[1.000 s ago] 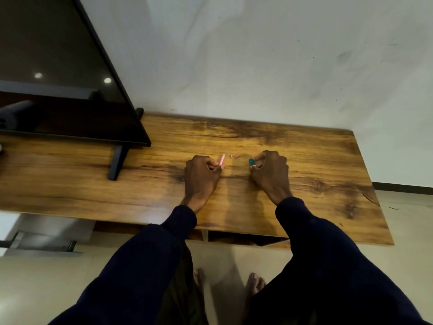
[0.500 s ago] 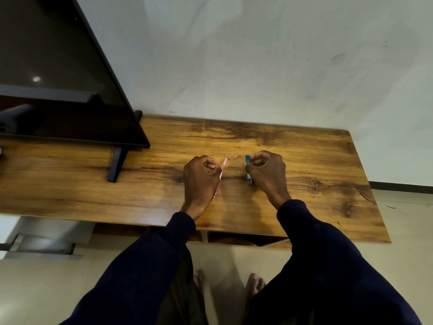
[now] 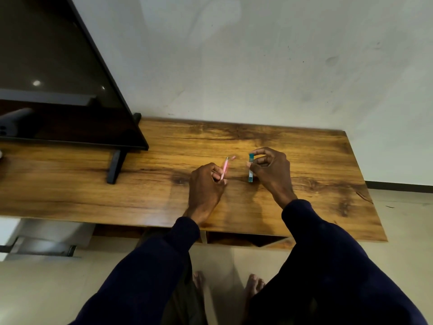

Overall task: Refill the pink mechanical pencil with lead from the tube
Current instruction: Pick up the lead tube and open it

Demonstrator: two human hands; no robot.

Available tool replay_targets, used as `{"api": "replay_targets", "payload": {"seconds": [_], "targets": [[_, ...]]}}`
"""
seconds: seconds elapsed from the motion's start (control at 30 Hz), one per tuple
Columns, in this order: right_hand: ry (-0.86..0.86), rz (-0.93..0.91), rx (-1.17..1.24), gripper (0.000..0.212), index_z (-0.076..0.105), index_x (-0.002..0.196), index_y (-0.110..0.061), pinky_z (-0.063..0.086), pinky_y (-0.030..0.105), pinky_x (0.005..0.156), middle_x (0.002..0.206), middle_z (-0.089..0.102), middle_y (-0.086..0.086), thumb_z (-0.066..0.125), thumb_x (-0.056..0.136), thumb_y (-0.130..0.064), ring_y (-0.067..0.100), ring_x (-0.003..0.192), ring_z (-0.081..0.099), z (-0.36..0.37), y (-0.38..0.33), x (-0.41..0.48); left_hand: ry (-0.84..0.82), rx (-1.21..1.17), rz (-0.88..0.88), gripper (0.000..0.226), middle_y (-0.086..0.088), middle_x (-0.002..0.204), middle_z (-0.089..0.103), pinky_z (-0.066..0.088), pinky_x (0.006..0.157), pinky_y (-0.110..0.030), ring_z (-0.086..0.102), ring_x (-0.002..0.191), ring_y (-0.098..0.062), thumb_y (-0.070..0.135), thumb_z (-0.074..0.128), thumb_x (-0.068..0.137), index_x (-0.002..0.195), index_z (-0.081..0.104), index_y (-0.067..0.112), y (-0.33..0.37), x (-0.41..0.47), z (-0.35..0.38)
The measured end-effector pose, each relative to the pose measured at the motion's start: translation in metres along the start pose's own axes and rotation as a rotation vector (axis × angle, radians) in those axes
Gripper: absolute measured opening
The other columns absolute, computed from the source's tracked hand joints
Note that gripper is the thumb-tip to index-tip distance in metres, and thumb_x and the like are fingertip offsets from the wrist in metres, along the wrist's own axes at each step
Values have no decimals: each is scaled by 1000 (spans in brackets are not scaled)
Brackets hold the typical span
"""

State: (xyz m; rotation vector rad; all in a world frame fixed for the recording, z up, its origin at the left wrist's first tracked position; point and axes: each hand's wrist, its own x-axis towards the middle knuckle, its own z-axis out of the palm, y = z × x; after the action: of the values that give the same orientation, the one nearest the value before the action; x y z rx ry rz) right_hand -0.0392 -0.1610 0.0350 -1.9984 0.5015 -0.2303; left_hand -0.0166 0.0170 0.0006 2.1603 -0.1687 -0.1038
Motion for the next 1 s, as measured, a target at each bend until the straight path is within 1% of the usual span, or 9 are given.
{"api": "replay_targets", "payload": {"seconds": [0.17,0.3,0.47,0.6,0.67,0.73,0.8,0.9,1.0], "targets": [[-13,1,3,28,74,109,-17,64,40,78,81,77,3,83,84,-11,14,76,75,2,-2,0,-2,13,-27,23,3,92,75,63,69,-26,70,80,-3,11,85,82,100,73,18,-3,1,-4],[-19,-18,26,30,74,111,-22,64,41,80,79,76,1,82,85,-10,11,74,74,2,-4,-1,-4,21,-44,25,5,91,72,61,70,-23,69,80,-2,15,87,81,102,73,18,-3,0,-5],[-30,-12,81,24,77,112,-21,65,48,80,79,78,4,80,88,-14,19,77,76,0,-7,-2,-2,8,-62,28,9,86,70,59,68,-22,67,77,-1,22,89,78,99,71,20,1,-1,-3],[-41,-11,119,19,78,108,-22,64,49,76,84,79,7,79,90,-15,27,81,76,-5,-10,-3,-7,13,-61,28,8,87,70,58,68,-20,67,78,0,20,89,79,100,71,19,3,-2,-2],[-52,-24,127,18,78,109,-20,65,46,73,87,79,5,78,91,-16,24,81,77,-8,-11,-3,-6,-3,-61,24,7,89,71,57,68,-18,67,78,0,18,87,81,101,72,19,5,-2,-4],[-79,-43,149,17,79,108,-16,65,37,68,90,79,5,77,91,-16,16,78,76,-11,-13,-2,2,-53,-45,19,7,89,73,54,69,-15,68,80,-1,17,84,84,101,74,18,11,-2,-8],[-110,-62,191,15,79,106,-11,61,28,66,92,80,8,77,92,-14,13,75,75,-14,-18,-1,-21,-149,-7,18,8,94,76,53,73,-12,71,85,-1,16,83,86,104,78,16,21,-1,-14],[-137,-101,212,16,80,103,-5,60,27,68,92,80,9,78,91,-14,15,75,76,-17,-27,-1,-98,-295,44,25,5,99,80,58,79,-15,75,89,-2,11,83,84,109,80,14,35,0,-22],[-163,-148,194,17,81,102,-4,57,20,64,90,80,5,80,89,-15,9,70,75,-19,-37,-2,-53,-337,66,25,5,95,81,57,75,-13,76,85,-1,13,86,82,107,81,12,44,3,-22]]}}
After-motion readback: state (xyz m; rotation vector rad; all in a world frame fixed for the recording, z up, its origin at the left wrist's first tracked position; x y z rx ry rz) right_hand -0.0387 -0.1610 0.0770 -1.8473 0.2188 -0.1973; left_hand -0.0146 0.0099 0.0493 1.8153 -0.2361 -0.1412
